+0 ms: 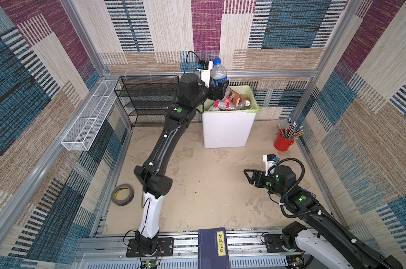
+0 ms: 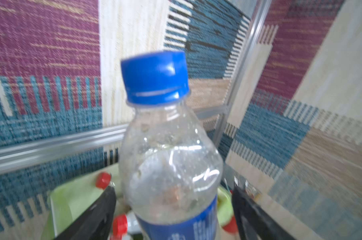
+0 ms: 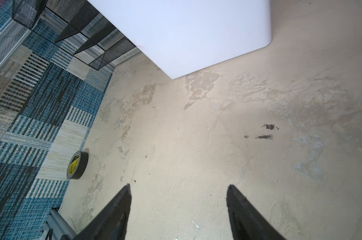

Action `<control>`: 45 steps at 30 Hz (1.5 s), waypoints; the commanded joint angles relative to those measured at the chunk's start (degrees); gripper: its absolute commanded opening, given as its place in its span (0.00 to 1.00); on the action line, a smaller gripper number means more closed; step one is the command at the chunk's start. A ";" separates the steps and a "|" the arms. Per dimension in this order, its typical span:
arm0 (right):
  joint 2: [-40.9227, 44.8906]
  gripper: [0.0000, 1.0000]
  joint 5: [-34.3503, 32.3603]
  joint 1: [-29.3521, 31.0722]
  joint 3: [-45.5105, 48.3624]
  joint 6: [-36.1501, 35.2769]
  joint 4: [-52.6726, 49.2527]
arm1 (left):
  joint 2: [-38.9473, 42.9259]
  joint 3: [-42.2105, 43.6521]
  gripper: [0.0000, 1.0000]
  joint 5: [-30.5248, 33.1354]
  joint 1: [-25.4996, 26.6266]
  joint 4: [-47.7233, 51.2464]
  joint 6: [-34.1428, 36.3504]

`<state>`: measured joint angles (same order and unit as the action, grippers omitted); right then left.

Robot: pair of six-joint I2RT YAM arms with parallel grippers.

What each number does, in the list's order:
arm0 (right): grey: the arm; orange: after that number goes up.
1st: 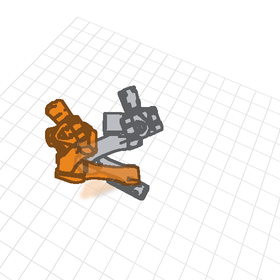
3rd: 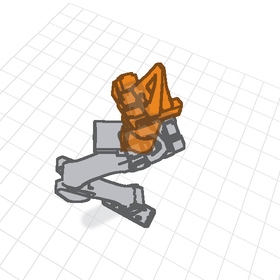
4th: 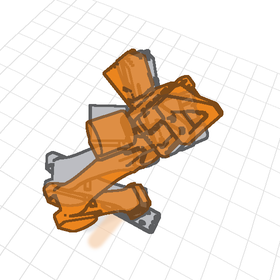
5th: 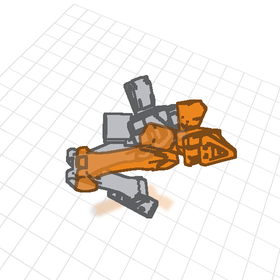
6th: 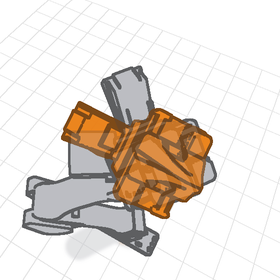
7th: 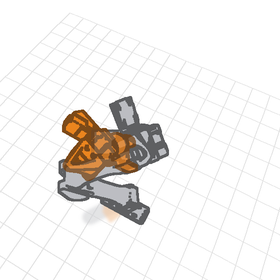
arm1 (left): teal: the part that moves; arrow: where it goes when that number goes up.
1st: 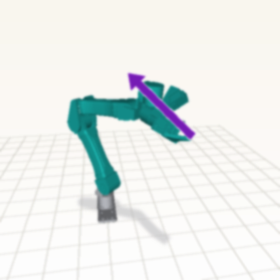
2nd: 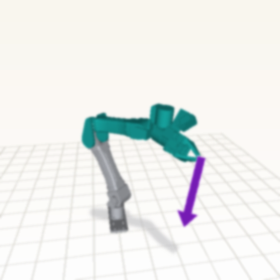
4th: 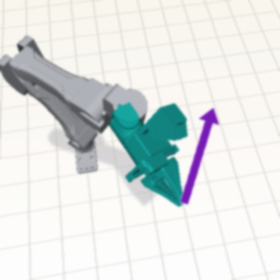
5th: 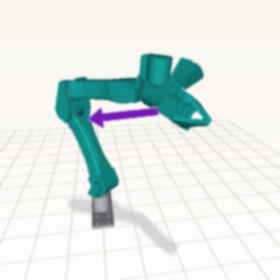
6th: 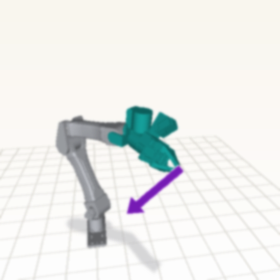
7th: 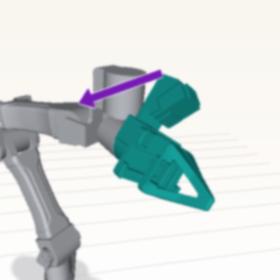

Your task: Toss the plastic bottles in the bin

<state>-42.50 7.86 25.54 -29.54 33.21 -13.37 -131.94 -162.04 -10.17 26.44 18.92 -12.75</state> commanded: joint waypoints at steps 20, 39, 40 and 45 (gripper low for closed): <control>1.69 0.74 -3.04 -0.09 1.10 0.77 -1.81 | 46.36 67.90 0.93 0.88 -0.17 -36.72 -4.16; -18.68 0.82 -4.21 -21.86 1.69 -18.63 37.24 | 77.26 132.71 0.96 29.87 -7.63 -30.05 -4.74; -19.26 0.83 -5.27 -22.96 2.93 -19.82 40.30 | 77.68 133.79 0.96 31.17 -8.26 -29.98 -4.03; -22.77 0.86 -9.63 -26.29 9.99 -24.61 56.07 | 78.02 138.68 0.98 35.34 -11.32 -31.49 -2.33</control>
<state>-63.77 2.04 0.25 -21.67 12.88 27.81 -53.98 -25.08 20.69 16.10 -10.98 -17.50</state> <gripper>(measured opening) 0.850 0.975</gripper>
